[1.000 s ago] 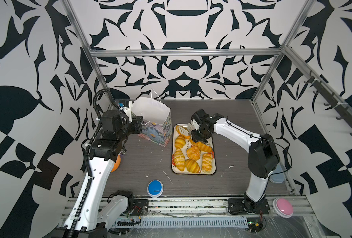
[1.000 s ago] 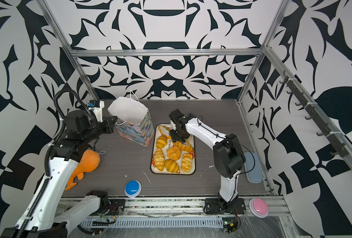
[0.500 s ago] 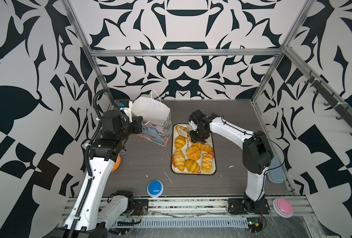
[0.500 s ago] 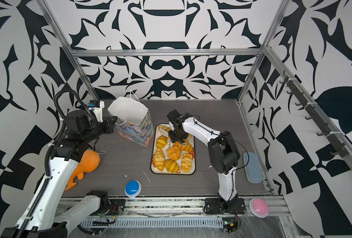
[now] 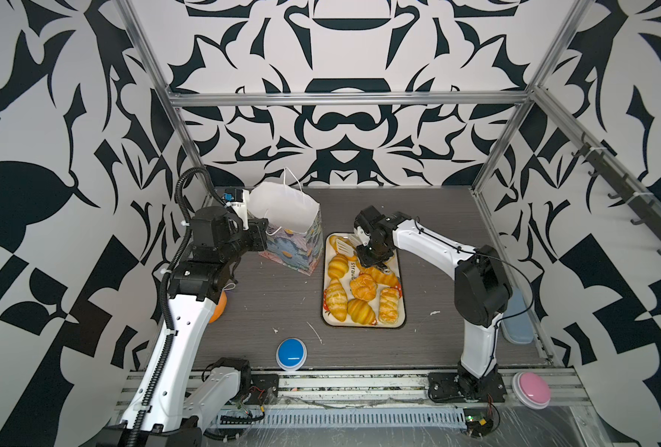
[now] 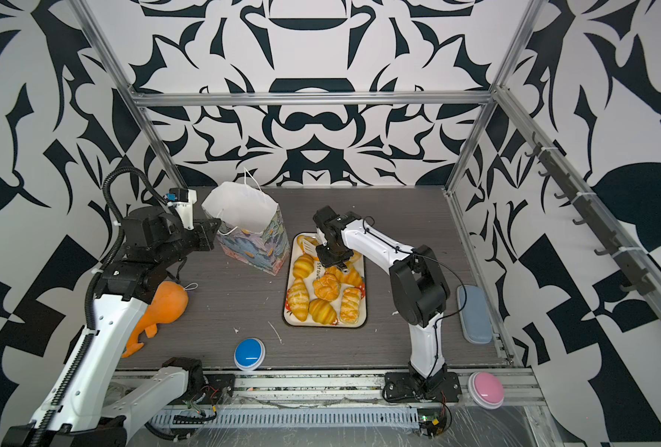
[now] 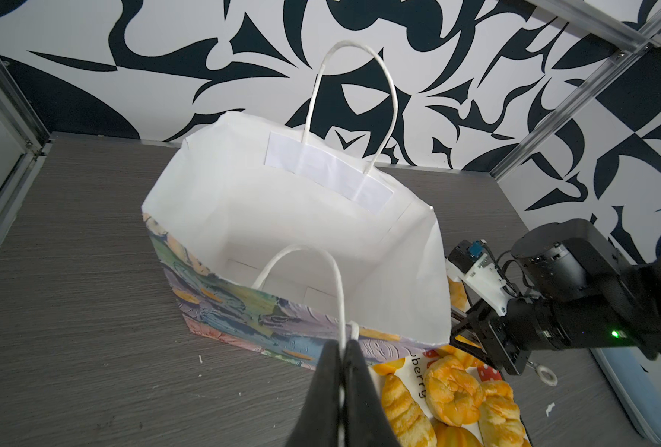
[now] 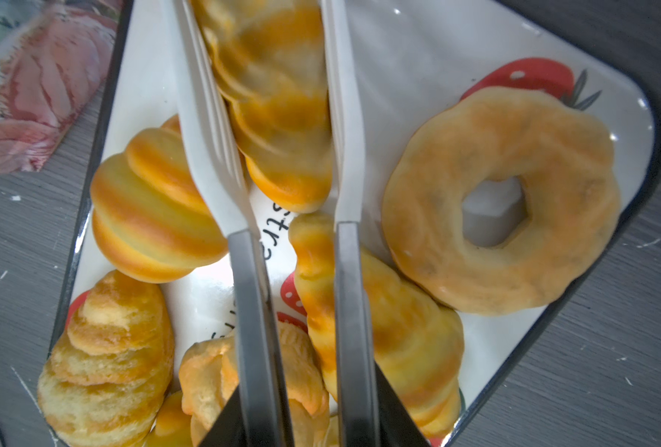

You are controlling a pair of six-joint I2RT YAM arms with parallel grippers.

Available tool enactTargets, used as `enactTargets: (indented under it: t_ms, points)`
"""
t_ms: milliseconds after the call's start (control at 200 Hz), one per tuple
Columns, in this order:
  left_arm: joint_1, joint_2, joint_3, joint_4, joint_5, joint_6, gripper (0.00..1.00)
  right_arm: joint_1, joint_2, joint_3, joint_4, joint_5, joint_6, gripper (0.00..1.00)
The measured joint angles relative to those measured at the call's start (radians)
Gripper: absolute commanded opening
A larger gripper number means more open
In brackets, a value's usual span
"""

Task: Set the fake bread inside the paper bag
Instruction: 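Pinch a croissant with the tongs and lift it toward the bag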

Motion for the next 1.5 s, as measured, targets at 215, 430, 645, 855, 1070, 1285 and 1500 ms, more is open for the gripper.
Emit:
enactTargets:
  t_ms: [215, 430, 645, 855, 1070, 1285, 1500]
  points:
    - [0.000, 0.000, 0.000, 0.000, -0.001, 0.000, 0.08, 0.000, -0.059, -0.002, 0.001, 0.016, -0.003, 0.38]
    - [0.000, 0.000, 0.000, 0.000, -0.003, 0.000, 0.08, 0.000, -0.182, -0.013, 0.001, 0.028, 0.002, 0.38]
    - [0.000, 0.000, 0.000, 0.000, -0.003, 0.000, 0.08, 0.000, -0.301, -0.020, -0.022, 0.033, 0.019, 0.37]
    - [0.000, 0.000, 0.000, 0.000, -0.005, 0.001, 0.08, 0.000, -0.388, 0.008, -0.071, 0.031, 0.030, 0.37]
    - [0.000, 0.000, 0.000, 0.000, -0.007, 0.005, 0.08, 0.015, -0.413, 0.127, -0.120, 0.031, 0.039, 0.37]
    - [0.000, 0.005, 0.000, 0.000, -0.008, 0.008, 0.08, 0.054, -0.412, 0.246, -0.159, 0.032, 0.039, 0.36]
    - [0.000, 0.008, 0.000, -0.001, -0.010, 0.008, 0.08, 0.108, -0.373, 0.377, -0.196, 0.037, 0.038, 0.36]
